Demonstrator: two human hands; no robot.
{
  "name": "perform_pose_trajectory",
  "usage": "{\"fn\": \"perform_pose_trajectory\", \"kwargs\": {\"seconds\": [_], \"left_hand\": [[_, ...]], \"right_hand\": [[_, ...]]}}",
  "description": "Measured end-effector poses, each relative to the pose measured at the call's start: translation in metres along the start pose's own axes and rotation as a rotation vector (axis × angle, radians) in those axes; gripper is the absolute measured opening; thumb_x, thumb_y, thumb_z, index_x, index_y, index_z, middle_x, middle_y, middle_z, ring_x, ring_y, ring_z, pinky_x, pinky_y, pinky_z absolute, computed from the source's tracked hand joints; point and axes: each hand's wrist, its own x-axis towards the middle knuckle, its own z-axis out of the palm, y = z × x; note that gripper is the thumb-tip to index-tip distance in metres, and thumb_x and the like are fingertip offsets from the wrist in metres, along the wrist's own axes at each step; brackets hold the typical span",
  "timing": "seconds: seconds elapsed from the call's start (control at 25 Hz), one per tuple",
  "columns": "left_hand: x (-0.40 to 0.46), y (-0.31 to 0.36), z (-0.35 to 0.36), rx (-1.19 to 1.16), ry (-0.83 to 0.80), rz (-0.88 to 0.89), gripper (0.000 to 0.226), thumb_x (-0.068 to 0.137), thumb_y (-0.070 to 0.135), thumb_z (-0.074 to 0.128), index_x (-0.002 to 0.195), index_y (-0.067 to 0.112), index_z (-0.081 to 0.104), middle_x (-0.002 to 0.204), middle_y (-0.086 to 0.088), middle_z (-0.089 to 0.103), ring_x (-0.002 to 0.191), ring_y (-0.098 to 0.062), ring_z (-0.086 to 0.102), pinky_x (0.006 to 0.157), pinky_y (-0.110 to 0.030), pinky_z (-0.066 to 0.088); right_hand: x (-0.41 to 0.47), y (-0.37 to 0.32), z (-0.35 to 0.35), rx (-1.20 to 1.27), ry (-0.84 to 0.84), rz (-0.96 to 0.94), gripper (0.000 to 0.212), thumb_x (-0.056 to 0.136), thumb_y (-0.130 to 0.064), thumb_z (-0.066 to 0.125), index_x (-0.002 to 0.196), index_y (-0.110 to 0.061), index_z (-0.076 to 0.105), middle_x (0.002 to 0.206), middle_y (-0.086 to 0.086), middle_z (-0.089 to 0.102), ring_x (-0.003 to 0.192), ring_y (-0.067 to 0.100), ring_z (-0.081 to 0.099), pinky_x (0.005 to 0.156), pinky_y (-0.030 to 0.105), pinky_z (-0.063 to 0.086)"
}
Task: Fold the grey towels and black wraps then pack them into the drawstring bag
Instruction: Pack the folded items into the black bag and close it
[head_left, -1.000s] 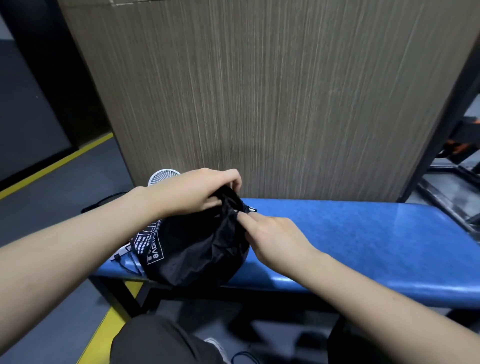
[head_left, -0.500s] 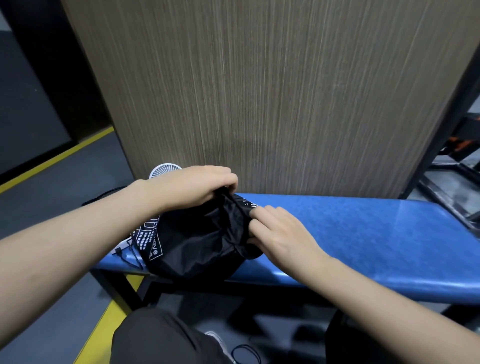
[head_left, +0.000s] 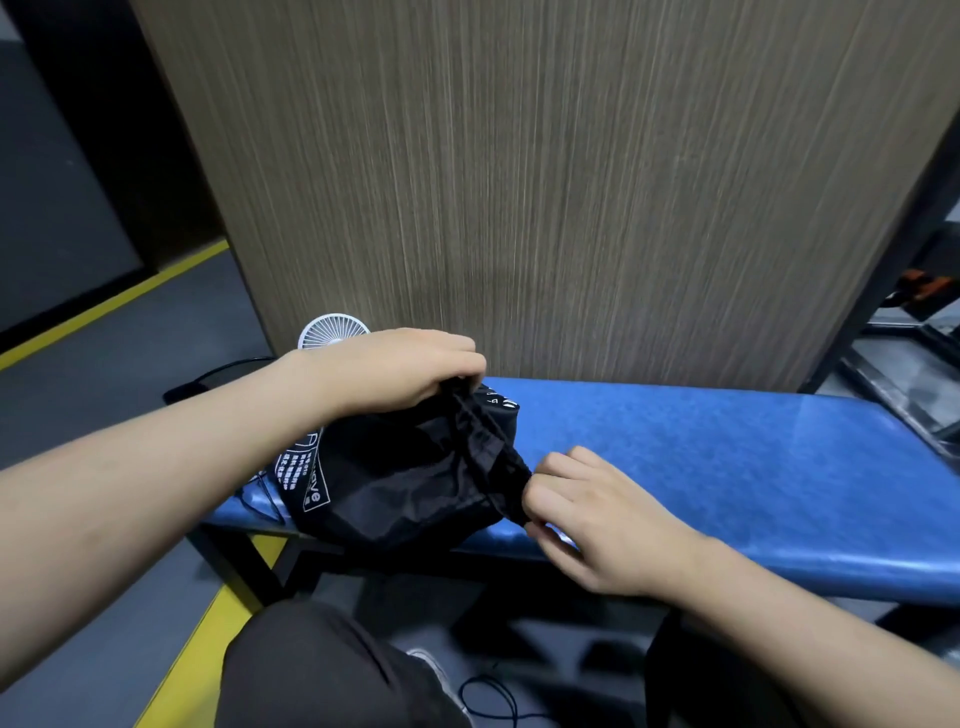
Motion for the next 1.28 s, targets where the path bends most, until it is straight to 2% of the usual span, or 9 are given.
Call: {"fn": "perform_pose_trajectory", "kwargs": {"seconds": [0.2,0.36,0.52,0.6,0.72,0.84,0.92,1.04,1.28], "left_hand": [[0.002,0.002,-0.002,0.032,-0.007,0.001,0.017,0.093,0.017,0.037,0.100,0.027,0.049,0.093,0.012,0.044,0.086,-0.016,0.048,0.072,-0.038,0.044],[-0.002,-0.003,-0.006,0.040,-0.007,-0.031,0.040,0.084,0.034,0.017,0.101,0.026,0.051,0.094,0.009,0.046,0.086,-0.016,0.048,0.074,-0.039,0.045],[-0.007,-0.007,-0.006,0.076,0.008,-0.055,0.039,0.085,0.031,0.019,0.102,0.024,0.053,0.095,0.007,0.048,0.090,-0.017,0.051,0.074,-0.037,0.044],[-0.008,-0.010,-0.005,0.102,0.011,-0.081,0.036,0.087,0.029,0.022,0.104,0.026,0.053,0.097,0.007,0.049,0.092,-0.017,0.052,0.071,-0.032,0.039],[-0.006,-0.007,-0.001,0.116,0.012,-0.055,0.038,0.087,0.033,0.018,0.106,0.031,0.051,0.096,0.008,0.045,0.086,-0.018,0.052,0.070,-0.040,0.046],[-0.001,-0.003,0.001,0.166,0.016,-0.041,0.026,0.093,0.024,0.033,0.107,0.033,0.053,0.093,0.009,0.043,0.081,-0.018,0.052,0.067,-0.039,0.047],[0.001,-0.003,0.000,0.162,0.030,-0.029,0.029,0.091,0.026,0.030,0.106,0.032,0.055,0.091,0.009,0.043,0.078,-0.018,0.050,0.065,-0.039,0.047],[-0.001,-0.007,0.000,0.143,0.009,-0.021,0.042,0.085,0.034,0.020,0.107,0.034,0.056,0.092,0.009,0.045,0.077,-0.018,0.052,0.065,-0.039,0.048],[0.002,-0.009,-0.017,0.249,-0.028,-0.120,0.022,0.094,0.023,0.046,0.108,0.028,0.063,0.103,0.008,0.063,0.107,-0.016,0.058,0.076,-0.035,0.050]], "right_hand": [[-0.001,-0.011,0.020,0.189,0.049,0.386,0.025,0.093,-0.045,0.049,0.111,-0.028,0.045,0.084,-0.007,0.058,0.076,0.017,0.052,0.074,0.029,0.044],[-0.001,-0.019,0.019,0.356,0.263,0.403,0.026,0.090,-0.019,0.068,0.113,-0.031,0.063,0.090,-0.025,0.061,0.092,0.001,0.054,0.084,0.022,0.037],[-0.006,-0.036,0.000,0.844,0.273,0.407,0.030,0.091,0.000,0.063,0.109,-0.024,0.065,0.087,-0.011,0.066,0.087,0.011,0.057,0.080,0.019,0.040],[-0.007,-0.038,-0.007,1.048,0.222,0.462,0.024,0.091,-0.007,0.062,0.111,-0.021,0.060,0.081,-0.008,0.057,0.078,0.013,0.051,0.076,0.027,0.040],[-0.009,-0.029,0.005,0.702,0.050,0.635,0.042,0.086,-0.035,0.074,0.122,-0.032,0.051,0.068,-0.009,0.048,0.066,0.010,0.043,0.070,0.024,0.037],[-0.007,-0.024,0.018,0.176,0.070,0.653,0.042,0.090,-0.036,0.067,0.130,-0.032,0.058,0.052,-0.018,0.046,0.060,0.011,0.034,0.068,0.025,0.033],[-0.006,-0.023,0.017,0.146,0.192,0.554,0.025,0.088,-0.029,0.065,0.112,-0.031,0.069,0.056,-0.020,0.054,0.061,0.009,0.033,0.070,0.028,0.034],[-0.005,-0.016,0.012,0.198,0.290,0.422,0.018,0.090,-0.018,0.062,0.098,-0.034,0.063,0.072,-0.015,0.062,0.071,0.006,0.047,0.077,0.033,0.037],[-0.006,-0.008,-0.002,0.388,0.287,0.241,0.017,0.096,-0.022,0.054,0.081,-0.014,0.053,0.082,-0.006,0.052,0.082,0.019,0.051,0.093,0.039,0.038]]}}
